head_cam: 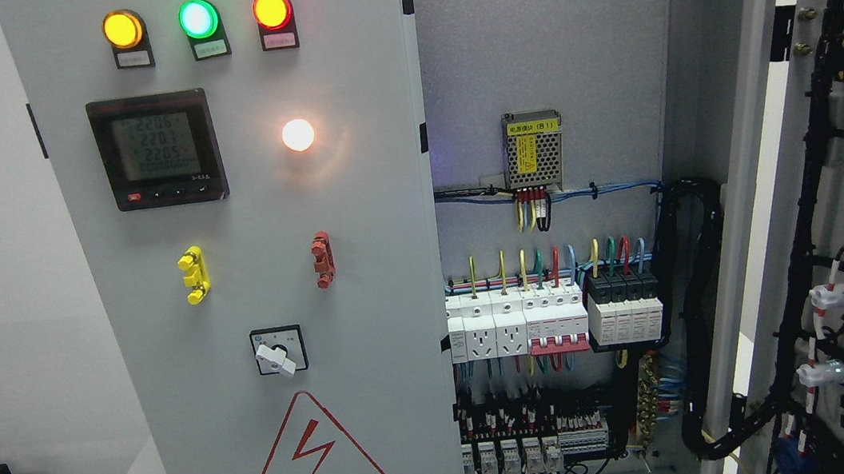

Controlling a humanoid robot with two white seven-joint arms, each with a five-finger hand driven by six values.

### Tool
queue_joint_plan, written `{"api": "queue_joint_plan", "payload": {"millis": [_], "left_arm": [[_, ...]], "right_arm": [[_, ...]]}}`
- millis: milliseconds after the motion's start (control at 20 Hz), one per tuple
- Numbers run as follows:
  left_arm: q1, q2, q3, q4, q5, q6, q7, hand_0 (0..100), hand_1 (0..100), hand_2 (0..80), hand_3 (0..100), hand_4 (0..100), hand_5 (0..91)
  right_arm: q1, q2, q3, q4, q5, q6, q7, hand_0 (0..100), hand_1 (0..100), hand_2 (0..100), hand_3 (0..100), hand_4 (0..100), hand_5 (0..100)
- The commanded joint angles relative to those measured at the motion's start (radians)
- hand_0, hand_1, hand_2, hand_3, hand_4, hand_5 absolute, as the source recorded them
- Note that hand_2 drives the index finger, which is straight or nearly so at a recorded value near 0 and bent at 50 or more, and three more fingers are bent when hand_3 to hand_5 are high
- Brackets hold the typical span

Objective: Open door with both hands

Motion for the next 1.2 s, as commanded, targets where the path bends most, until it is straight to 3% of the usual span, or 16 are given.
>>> {"api": "queue_joint_plan", "payload": {"millis": [0,150,250,351,601,801,1152], "left_arm": [[0.017,-0.002,0.011,0.000,-0.011,-0.001,0.013,12,39,0.0,0,0,0.0],[0.017,-0.002,0.011,0.002,-0.007,-0.001,0.060,12,39,0.0,0,0,0.0],[0.017,-0.002,0.011,0.000,0.009,-0.002,0.066,12,39,0.0,0,0,0.0],[0.017,-0.002,0.011,-0.001,0.045,-0.002,0.063,12,39,0.0,0,0,0.0],[0.017,-0.002,0.011,-0.001,0.053,-0.002,0.048,12,39,0.0,0,0,0.0],[0.017,-0.002,0.011,-0.001,0.053,-0.002,0.036,12,39,0.0,0,0,0.0],[0.018,-0.002,0.011,0.000,0.052,-0.002,0.036,12,39,0.0,0,0,0.0]], "right_arm": [[0.079,-0.113,0.115,-0.426,-0.060,-0.077,0.001,12,39,0,0,0,0],[0.082,-0.116,0.132,-0.449,-0.060,-0.192,0.001,12,39,0,0,0,0],[0.085,-0.124,0.132,-0.471,-0.062,-0.232,0.001,12,39,0,0,0,0],[0.088,-0.139,0.135,-0.495,-0.083,-0.261,0.001,12,39,0,0,0,0],[0.105,-0.194,0.172,-0.573,-0.129,-0.296,0.004,12,39,0,0,0,0],[0.096,-0.199,0.177,-0.622,-0.135,-0.358,0.003,12,39,0,0,0,0],[-0.051,-0.187,0.173,-0.649,-0.137,-0.419,0.003,12,39,0,0,0,0]]}}
